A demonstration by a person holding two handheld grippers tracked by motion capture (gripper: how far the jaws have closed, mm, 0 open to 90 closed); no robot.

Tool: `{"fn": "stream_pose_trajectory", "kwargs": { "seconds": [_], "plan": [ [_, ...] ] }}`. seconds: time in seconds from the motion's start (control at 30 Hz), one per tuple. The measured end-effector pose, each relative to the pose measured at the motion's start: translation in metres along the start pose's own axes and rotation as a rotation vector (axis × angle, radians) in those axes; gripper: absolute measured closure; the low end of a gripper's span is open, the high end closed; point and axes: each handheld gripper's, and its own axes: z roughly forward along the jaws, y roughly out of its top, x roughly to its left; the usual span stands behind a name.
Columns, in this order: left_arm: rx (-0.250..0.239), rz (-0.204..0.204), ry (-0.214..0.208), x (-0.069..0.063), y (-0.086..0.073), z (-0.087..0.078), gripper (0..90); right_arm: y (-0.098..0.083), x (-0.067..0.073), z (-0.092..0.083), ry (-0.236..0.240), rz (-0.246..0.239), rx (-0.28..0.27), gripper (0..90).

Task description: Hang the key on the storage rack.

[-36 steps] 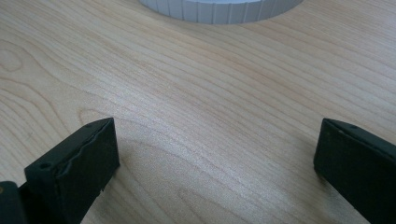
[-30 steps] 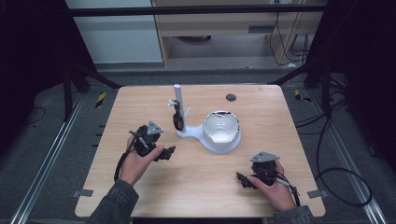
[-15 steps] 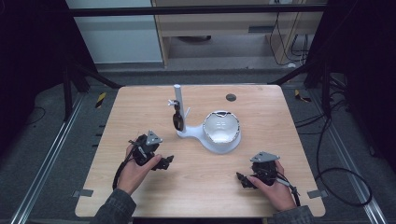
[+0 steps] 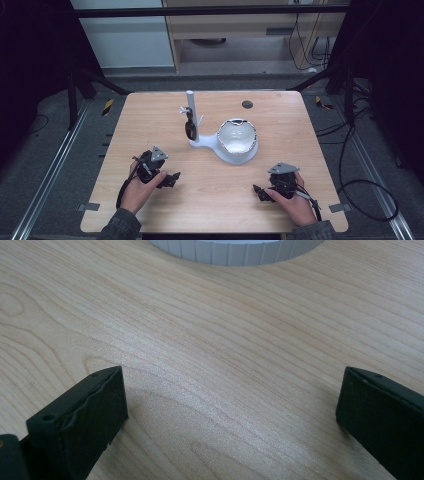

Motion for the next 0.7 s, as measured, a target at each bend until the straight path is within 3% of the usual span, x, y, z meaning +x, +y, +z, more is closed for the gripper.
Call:
{"fn": "stream_pose_trajectory", "kwargs": {
  "seconds": [0.7],
  "plan": [
    [0.066, -0.076, 0.085, 0.041, -0.041, -0.001, 5.9, 0.000, 0.000, 0.000, 0.000, 0.005, 0.001, 0.4]
  ]
}}
